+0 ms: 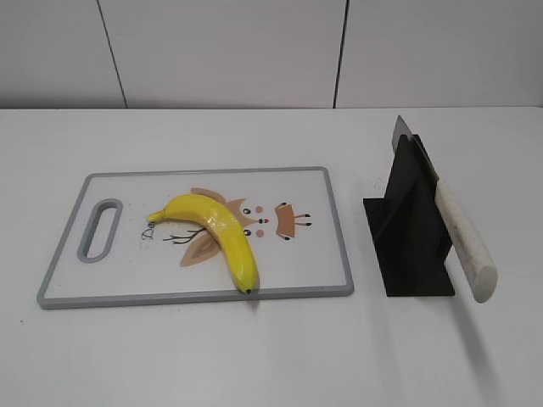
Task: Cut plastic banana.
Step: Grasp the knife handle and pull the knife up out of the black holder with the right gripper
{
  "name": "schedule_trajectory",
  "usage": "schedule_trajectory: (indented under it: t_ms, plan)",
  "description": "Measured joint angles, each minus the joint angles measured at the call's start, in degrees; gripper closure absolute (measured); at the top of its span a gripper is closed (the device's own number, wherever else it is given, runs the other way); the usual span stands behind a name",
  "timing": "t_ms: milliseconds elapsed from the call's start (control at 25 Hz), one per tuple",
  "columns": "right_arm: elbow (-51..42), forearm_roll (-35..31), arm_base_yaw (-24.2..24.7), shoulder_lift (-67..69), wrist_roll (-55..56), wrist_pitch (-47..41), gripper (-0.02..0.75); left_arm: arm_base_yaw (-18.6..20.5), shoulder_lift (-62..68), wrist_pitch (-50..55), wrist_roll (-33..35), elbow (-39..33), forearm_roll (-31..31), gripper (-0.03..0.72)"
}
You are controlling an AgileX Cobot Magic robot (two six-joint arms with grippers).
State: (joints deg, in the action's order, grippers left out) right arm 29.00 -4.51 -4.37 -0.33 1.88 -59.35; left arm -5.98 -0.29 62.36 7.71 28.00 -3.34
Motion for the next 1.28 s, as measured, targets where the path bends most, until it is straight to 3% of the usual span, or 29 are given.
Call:
schedule_trajectory:
  t_ms: [320, 600, 800, 960, 1120, 1280]
  plan:
    - [0.5, -0.4, 0.0, 1.6, 2.2, 0.0, 0.167, 0.0, 0.0, 0.0, 0.0, 0.0, 0.0, 0.136]
    - [6.7, -0.7, 0.0, 19.0, 1.4, 0.1, 0.167, 0.0, 0.0, 0.0, 0.0, 0.0, 0.0, 0.136]
    - [11.4, -4.3, -0.2, 33.4, -2.3, 0.4, 0.167, 0.0, 0.0, 0.0, 0.0, 0.0, 0.0, 0.136]
    - [14.9, -5.5, -6.2, 42.5, -2.4, 2.7, 0.198, 0.0, 0.0, 0.0, 0.0, 0.0, 0.0, 0.136]
    - [19.4, -1.6, -14.6, 51.5, -0.2, 2.7, 0.226, 0.0, 0.0, 0.0, 0.0, 0.0, 0.0, 0.136]
    - [24.2, -0.3, -17.8, 61.5, 2.7, 2.2, 0.232, 0.0, 0.0, 0.0, 0.0, 0.0, 0.0, 0.136]
